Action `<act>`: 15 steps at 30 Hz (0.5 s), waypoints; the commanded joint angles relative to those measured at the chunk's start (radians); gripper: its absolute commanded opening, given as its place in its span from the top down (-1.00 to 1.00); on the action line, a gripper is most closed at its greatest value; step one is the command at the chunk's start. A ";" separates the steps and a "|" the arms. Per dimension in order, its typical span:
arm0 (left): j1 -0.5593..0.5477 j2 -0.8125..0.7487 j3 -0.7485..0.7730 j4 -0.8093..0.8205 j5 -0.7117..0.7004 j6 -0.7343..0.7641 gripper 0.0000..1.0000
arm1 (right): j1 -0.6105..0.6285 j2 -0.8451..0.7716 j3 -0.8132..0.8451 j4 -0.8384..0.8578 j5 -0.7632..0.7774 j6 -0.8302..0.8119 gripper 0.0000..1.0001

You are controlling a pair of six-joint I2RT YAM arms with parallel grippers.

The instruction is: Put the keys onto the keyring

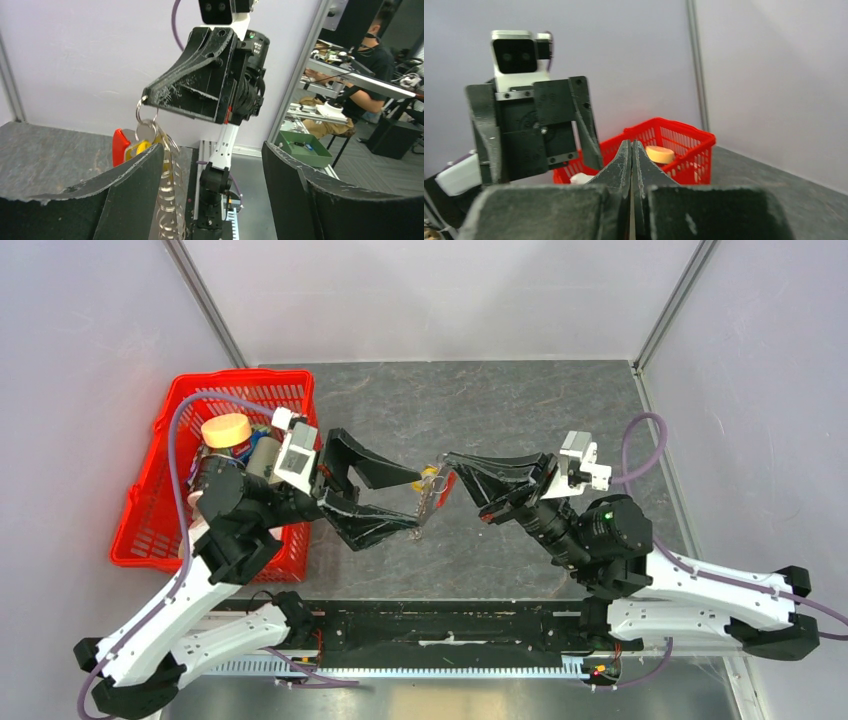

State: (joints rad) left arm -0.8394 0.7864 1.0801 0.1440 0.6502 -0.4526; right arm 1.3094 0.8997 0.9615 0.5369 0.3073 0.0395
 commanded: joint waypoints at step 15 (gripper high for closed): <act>-0.003 -0.105 -0.108 -0.247 -0.232 0.127 -0.60 | -0.017 -0.140 -0.070 -0.667 0.295 0.151 1.00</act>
State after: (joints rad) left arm -0.8394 0.6933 0.9752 -0.0811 0.4530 -0.3706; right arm 1.3045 0.7925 0.9264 0.0532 0.5491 0.0933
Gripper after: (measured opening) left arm 0.795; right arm 0.007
